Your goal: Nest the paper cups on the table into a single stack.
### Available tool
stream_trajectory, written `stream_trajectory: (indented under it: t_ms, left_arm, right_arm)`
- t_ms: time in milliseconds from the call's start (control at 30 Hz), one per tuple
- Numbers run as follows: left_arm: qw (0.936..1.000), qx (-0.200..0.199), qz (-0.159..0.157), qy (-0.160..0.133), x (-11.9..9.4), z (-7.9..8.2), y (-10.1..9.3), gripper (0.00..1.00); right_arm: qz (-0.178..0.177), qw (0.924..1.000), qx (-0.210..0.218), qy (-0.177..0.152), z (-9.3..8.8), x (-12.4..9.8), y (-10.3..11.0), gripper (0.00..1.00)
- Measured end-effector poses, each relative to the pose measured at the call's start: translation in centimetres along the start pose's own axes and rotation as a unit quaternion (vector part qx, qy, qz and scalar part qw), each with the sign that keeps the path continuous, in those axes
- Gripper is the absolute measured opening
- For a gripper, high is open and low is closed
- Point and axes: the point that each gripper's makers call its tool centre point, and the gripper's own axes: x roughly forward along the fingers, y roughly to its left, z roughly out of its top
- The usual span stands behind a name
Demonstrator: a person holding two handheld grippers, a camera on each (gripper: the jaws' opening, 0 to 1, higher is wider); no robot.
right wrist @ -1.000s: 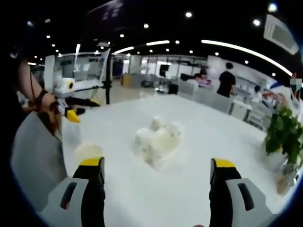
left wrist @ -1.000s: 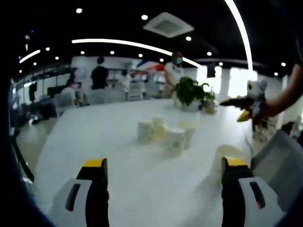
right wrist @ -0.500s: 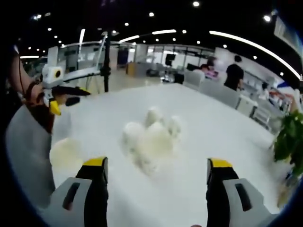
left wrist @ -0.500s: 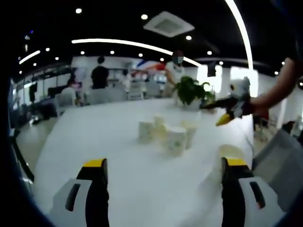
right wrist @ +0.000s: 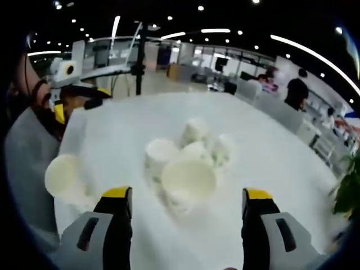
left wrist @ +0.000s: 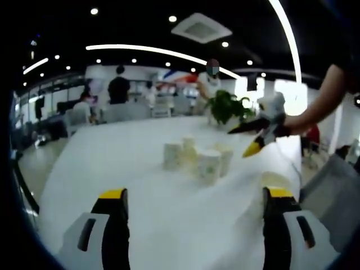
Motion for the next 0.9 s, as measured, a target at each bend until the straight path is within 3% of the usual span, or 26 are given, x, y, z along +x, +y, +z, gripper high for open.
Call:
stream_trajectory:
  t_ms: [433,900]
  left_arm:
    - [1.0000,-0.005,0.006,0.006,-0.6,-0.4,0.3,0.97]
    - [0.9999,-0.008,0.010,0.010,-0.7,-0.7,0.7,0.96]
  right_arm:
    - [0.012,0.9999,-0.003,0.007,0.4,1.5,-0.9,0.68]
    - [0.036,0.9992,-0.009,0.012,0.5,2.7,-0.4,0.57]
